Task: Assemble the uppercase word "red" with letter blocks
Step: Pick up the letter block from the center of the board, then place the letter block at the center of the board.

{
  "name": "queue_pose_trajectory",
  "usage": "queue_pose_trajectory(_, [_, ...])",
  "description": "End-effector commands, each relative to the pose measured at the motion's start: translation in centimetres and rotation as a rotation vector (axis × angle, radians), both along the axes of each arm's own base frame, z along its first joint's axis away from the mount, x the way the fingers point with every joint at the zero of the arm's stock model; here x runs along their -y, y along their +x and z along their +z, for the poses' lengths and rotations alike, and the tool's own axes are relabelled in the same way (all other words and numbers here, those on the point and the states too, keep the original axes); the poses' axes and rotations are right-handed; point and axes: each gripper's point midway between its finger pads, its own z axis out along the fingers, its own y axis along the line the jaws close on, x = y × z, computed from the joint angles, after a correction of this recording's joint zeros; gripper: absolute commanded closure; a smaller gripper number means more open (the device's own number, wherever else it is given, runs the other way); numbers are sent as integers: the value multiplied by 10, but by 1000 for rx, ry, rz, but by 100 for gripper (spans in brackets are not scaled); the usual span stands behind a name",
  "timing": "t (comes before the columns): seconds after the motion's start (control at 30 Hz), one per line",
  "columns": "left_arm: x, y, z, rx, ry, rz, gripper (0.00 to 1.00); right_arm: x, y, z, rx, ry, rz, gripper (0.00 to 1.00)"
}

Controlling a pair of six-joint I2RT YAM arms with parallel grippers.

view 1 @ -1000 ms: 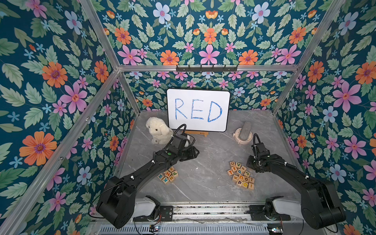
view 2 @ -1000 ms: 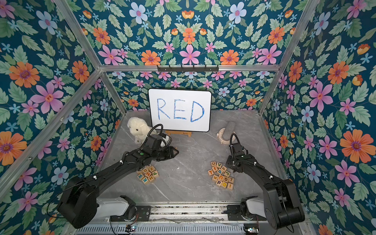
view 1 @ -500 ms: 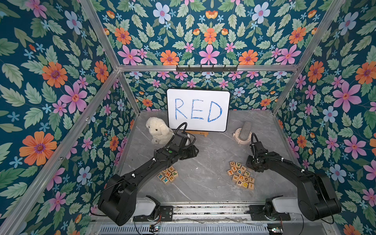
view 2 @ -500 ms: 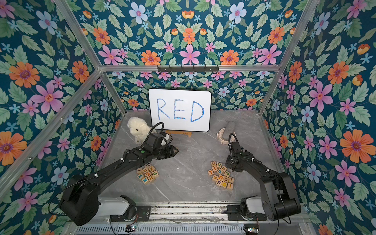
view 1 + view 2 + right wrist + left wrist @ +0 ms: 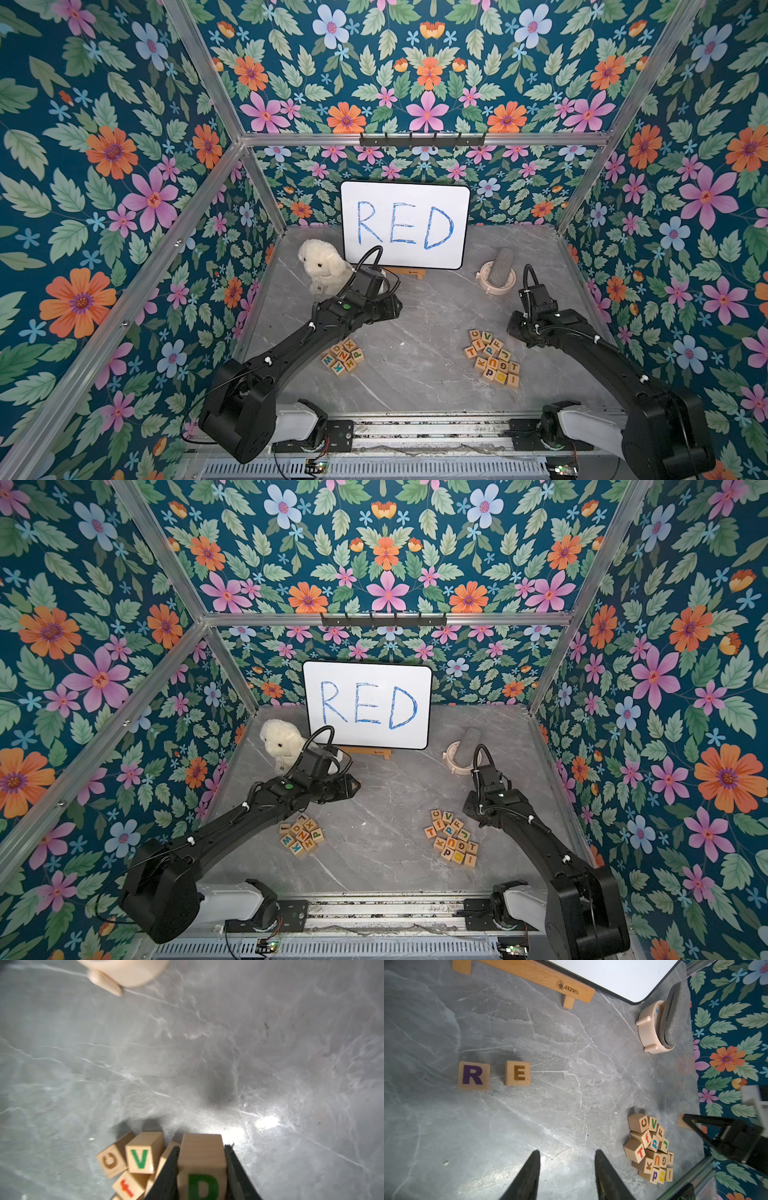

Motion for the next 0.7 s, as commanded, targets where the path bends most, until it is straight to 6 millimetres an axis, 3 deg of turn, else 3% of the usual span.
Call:
queue_pose_trajectory(0.0, [-17,3,-5,9,116,21,56,-9,-2,32,27,4,103,75])
queue_pose_trajectory(0.17, [-43,10,3,48,176,127,55,-45,19,84,82,-11,227,74])
queue_pose_trajectory(0.3, [-60,9,14,82,134,192,54,-108,39,99,115,-13,349,74])
queue_pose_trajectory(0.43, [-77,1,15,97,93,269,53,-179,63,87,129,46,438,74])
queue_pose_trajectory(0.67, [-83,-18,3,66,-6,329,53,-262,99,35,49,38,479,76])
